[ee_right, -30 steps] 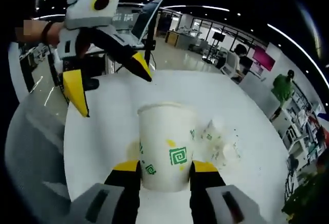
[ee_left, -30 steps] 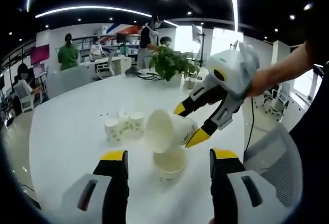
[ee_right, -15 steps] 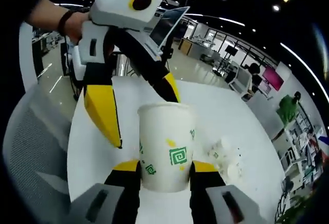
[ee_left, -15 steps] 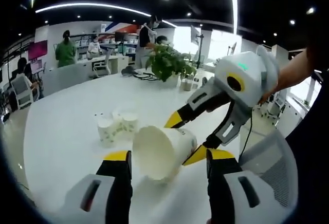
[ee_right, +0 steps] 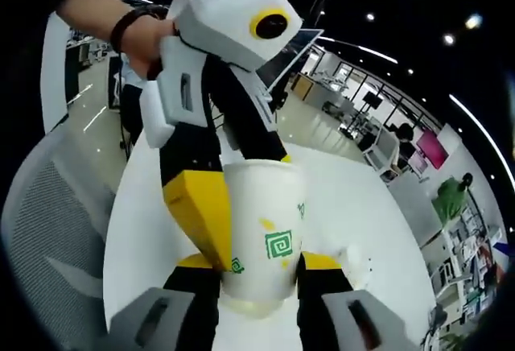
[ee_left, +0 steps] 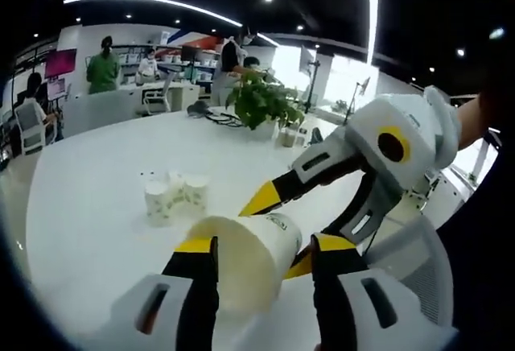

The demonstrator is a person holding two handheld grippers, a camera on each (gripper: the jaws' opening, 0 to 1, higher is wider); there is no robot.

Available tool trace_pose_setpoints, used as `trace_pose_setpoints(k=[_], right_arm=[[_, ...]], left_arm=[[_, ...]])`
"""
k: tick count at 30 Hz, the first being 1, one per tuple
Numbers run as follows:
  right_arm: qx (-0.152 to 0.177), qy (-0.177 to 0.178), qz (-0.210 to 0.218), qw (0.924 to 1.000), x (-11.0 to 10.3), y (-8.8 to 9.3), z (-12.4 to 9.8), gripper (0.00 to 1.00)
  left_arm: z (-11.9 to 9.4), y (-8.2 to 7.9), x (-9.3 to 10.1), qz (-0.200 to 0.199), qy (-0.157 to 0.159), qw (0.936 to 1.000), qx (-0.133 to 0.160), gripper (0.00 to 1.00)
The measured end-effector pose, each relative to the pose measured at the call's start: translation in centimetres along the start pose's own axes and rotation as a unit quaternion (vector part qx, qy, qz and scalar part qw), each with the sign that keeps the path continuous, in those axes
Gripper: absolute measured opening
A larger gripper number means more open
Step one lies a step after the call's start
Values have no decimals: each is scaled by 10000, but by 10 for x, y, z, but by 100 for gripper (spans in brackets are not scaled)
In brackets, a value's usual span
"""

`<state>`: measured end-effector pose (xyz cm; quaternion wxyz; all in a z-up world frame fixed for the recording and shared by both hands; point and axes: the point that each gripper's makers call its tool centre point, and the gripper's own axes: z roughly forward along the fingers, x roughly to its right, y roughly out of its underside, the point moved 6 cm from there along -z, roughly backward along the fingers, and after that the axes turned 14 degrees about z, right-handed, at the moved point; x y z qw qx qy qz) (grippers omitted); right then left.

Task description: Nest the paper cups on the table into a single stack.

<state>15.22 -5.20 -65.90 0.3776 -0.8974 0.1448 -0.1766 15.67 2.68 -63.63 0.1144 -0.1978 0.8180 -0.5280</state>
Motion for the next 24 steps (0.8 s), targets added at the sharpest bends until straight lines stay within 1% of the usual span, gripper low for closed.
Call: trace_pose_setpoints(k=[7,14,17,24], right_arm=[[118,-19,-122,9999,-3,-9,2,35],[204,-48,-193,9996,-9,-17,1,35],[225,-52,-224,9995,-11,-19,0,35],[255,-57,-264,9993,-13,-23,0,35]], left_arm=[[-3,-2,2,-202,80,9997,81,35],[-2,-5,7,-343,224,9991,138,22],[-2,-5,6,-384,266,9988,143,17],[0,-6,8,-480,357,9980,184,9]])
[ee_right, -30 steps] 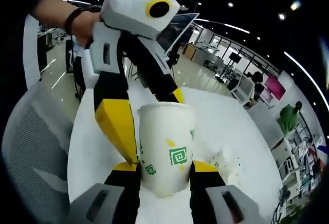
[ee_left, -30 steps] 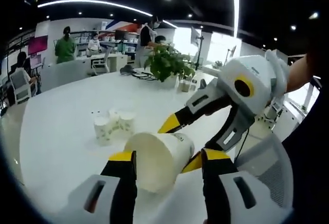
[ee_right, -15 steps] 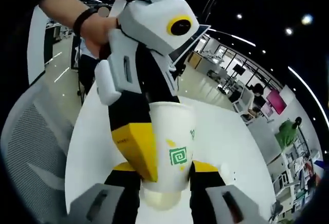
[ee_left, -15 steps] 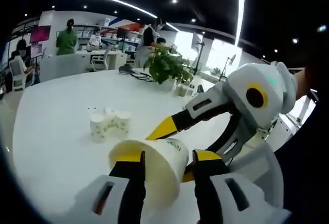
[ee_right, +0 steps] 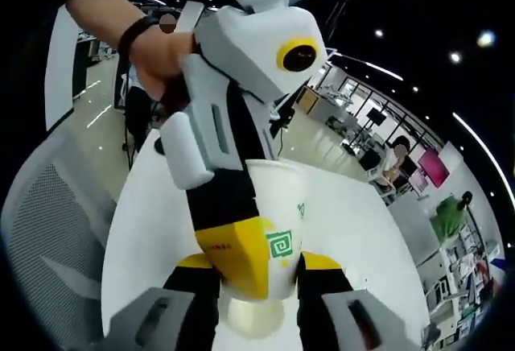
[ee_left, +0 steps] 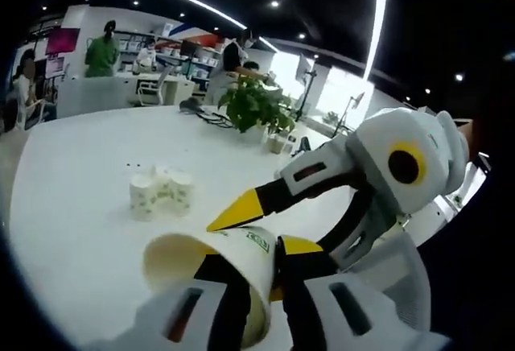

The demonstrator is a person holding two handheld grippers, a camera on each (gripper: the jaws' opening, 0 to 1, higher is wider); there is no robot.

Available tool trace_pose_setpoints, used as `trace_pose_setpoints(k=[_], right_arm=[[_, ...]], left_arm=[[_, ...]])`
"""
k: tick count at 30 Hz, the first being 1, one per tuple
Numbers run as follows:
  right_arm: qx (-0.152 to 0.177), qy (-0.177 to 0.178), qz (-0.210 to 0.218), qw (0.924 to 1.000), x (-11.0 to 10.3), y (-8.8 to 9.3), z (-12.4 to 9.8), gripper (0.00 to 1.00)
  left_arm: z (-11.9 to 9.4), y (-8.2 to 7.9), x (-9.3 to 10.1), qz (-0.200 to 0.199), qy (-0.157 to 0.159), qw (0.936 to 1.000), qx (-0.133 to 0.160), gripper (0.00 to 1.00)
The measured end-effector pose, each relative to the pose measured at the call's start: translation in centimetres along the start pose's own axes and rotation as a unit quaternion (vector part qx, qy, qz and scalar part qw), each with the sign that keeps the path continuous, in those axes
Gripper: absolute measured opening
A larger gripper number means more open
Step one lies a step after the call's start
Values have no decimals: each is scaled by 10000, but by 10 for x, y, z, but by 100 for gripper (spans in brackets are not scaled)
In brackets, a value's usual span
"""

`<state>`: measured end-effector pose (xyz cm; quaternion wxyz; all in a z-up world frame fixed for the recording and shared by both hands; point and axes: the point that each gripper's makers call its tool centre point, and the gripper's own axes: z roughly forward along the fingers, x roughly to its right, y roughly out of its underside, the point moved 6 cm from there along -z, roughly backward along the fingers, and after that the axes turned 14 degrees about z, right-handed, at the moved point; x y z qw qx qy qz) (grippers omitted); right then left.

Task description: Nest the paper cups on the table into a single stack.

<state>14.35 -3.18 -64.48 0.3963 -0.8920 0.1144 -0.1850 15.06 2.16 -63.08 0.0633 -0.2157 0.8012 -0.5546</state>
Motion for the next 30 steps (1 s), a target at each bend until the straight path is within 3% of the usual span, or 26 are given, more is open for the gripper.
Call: trace_pose_setpoints(k=[4,18,30], right_arm=[[7,2,4,10000,-1,-1,0,35],[-26,22,62,10000,-1,3,0,37],[-149,182,487,9985,7,26,-6,53]], left_arm=[[1,0,1,-17,59,10000,4,4],[3,3,6,65,121,9998,-124,1],[7,-1,1,233,138,9994,-222,0]])
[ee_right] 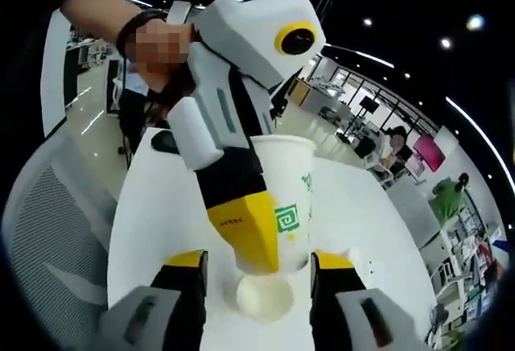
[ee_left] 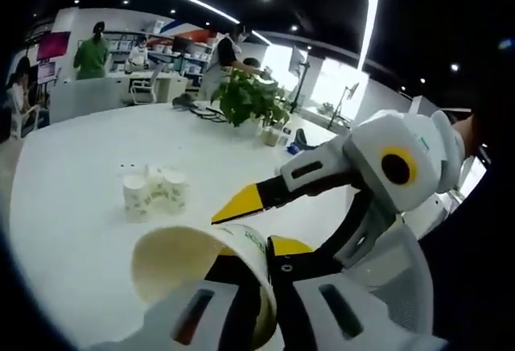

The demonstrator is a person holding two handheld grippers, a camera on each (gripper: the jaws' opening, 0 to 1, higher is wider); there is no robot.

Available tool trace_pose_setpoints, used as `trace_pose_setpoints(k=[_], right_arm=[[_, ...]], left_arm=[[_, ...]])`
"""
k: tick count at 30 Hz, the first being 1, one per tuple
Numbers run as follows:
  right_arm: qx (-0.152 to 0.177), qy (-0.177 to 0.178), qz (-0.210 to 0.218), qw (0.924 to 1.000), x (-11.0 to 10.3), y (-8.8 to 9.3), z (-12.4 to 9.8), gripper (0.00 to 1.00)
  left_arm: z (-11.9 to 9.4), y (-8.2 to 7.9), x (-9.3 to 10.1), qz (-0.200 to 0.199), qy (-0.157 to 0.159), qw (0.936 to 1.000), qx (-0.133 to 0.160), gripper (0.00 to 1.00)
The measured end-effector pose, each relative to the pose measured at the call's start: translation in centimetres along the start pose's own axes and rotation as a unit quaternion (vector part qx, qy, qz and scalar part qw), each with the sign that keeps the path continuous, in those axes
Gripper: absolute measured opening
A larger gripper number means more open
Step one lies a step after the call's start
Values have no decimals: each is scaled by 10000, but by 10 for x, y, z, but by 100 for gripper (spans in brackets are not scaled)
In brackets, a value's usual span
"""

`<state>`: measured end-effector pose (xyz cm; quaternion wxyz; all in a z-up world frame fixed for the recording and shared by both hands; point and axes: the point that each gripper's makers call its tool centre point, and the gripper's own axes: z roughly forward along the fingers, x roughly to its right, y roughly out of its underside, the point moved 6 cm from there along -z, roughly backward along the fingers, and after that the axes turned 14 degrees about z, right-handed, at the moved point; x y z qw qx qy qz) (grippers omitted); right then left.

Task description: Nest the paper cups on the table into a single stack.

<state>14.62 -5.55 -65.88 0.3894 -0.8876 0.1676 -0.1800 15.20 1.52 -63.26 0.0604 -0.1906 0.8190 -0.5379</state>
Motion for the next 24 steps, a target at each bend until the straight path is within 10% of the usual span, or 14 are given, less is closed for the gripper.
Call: trace_pose_setpoints(k=[24], right_arm=[[38,445,1424,9888,6,51,-40,70]], left_arm=[[25,1,-3,1016,341,9896,-963,0]])
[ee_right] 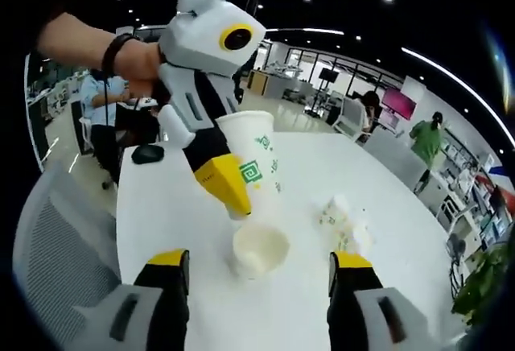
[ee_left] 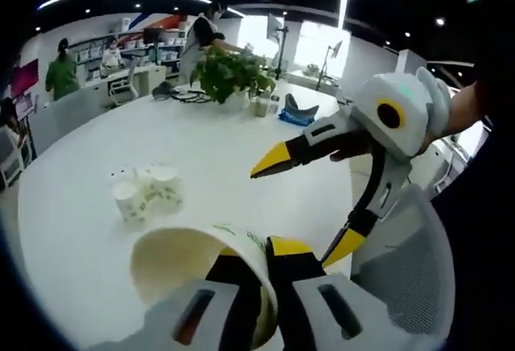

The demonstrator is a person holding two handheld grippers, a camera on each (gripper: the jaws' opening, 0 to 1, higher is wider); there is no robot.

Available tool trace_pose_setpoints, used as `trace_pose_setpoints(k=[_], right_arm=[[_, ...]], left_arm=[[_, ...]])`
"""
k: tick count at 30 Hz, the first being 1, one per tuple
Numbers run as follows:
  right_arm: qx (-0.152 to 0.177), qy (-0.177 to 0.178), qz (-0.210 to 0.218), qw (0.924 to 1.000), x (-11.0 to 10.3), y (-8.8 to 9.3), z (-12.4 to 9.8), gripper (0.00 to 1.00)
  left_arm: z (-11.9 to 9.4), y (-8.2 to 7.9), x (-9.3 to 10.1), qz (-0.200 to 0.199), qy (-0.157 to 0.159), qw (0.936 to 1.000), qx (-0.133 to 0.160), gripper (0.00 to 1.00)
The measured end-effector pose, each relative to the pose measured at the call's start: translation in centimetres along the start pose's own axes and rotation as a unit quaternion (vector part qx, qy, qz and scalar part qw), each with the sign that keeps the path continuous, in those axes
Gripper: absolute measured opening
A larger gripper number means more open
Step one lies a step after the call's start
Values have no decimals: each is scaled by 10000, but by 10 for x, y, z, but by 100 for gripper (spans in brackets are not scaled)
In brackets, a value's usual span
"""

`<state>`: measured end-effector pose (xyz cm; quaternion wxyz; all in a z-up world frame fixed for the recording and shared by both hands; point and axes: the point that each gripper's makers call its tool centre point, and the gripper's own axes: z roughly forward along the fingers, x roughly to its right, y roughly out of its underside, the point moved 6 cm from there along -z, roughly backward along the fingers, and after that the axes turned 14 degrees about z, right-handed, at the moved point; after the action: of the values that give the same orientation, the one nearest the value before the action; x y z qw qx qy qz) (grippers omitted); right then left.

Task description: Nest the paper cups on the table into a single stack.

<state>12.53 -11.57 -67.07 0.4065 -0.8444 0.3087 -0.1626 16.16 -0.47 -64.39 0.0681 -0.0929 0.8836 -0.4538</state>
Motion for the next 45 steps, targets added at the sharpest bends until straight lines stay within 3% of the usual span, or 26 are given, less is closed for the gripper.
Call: trace_pose_setpoints(k=[12,19,24,35,45], right_arm=[[-19,137,317,9994,2,21,-14,70],[99,214,653,9976,2,29,-22,73],[130,247,794,9964,2,37,-25,77],[126,270,1047,9941,-3,45,-32,77],[137,279,1115,9933,0,47,-30,76]], left_arm=[[22,2,-11,334,387,9960,-735,0],[38,9,-2,767,690,9842,-1442,0],[48,14,-6,1024,774,9760,-1756,0],[65,25,-10,1381,1018,9615,-2148,0],[70,24,-1,1693,1162,9490,-2392,0]])
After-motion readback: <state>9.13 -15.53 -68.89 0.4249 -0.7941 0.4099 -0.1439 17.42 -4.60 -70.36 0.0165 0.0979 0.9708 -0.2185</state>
